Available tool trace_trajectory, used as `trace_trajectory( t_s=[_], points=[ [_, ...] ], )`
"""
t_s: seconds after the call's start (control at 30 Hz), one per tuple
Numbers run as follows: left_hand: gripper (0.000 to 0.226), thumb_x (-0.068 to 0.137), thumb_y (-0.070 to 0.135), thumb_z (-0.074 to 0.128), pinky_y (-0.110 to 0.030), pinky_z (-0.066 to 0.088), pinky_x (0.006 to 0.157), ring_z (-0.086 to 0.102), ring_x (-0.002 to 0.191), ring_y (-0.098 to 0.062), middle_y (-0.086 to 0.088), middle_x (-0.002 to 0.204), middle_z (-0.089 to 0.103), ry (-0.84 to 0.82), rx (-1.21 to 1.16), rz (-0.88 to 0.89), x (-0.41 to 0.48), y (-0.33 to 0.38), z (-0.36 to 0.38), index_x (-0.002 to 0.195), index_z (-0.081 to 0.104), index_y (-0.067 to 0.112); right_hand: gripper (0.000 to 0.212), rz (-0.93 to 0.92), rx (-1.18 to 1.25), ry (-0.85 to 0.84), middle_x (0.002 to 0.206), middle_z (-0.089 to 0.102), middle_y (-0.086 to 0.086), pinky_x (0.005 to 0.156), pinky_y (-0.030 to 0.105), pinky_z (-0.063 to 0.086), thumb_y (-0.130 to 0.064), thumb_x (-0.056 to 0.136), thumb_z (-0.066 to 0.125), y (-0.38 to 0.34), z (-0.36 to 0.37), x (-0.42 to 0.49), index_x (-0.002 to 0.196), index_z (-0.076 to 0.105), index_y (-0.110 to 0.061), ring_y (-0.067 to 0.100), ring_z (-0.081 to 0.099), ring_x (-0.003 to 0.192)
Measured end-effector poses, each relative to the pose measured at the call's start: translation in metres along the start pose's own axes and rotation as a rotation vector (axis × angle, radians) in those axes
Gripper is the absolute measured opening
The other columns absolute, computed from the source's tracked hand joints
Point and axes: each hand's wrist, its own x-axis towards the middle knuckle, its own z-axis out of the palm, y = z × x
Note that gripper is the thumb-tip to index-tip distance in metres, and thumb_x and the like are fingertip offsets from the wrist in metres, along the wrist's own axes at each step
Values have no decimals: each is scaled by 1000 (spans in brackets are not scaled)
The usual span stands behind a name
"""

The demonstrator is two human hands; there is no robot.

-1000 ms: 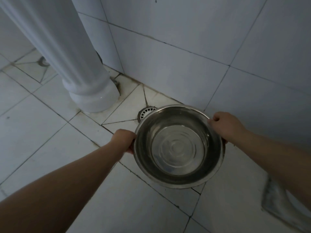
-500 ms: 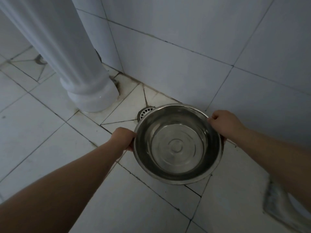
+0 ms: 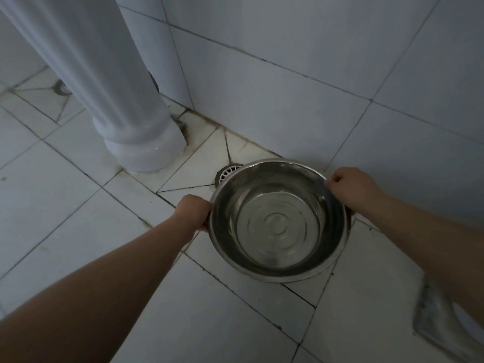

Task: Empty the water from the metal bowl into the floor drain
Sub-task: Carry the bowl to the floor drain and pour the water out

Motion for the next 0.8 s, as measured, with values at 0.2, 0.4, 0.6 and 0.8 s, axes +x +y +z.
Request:
trace_trajectory(
  t_s=[0.2, 0.4, 0.6, 0.8],
  points=[
    [20, 91, 11, 60, -21, 51, 45, 64, 51, -16, -8, 62, 66, 4, -25, -4, 3, 0, 0, 73, 61, 4, 26, -14, -21, 19, 87, 65, 20, 76, 42, 55, -23, 90, 57, -7, -4, 2, 84, 68, -1, 39, 65, 79],
    [21, 92, 13, 59, -20, 50, 42, 63, 45, -13, -7, 60, 65, 9, 38, -14, 5, 1, -1, 72, 61, 5, 25, -18, -21, 14, 77, 60, 15, 70, 39, 52, -22, 90, 56, -8, -4, 3, 78, 66, -3, 31, 56, 66],
    [21, 91, 12, 60, -18, 47, 36, 62, 40, -11, -6, 59, 65, 11, 28, -13, 4, 0, -1, 72, 62, 4, 26, -13, -6, 7, 71, 58, 12, 65, 34, 49, -24, 91, 56, -9, -5, 4, 72, 62, -6, 29, 54, 60],
    [22, 93, 11, 56, -34, 60, 77, 72, 70, -25, -12, 75, 71, 3, 19, 15, 6, -1, 1, 74, 66, 4, 24, -8, -2, 16, 76, 59, 12, 67, 32, 48, -24, 90, 57, -8, -5, 5, 75, 64, -7, 29, 55, 66]
  ],
)
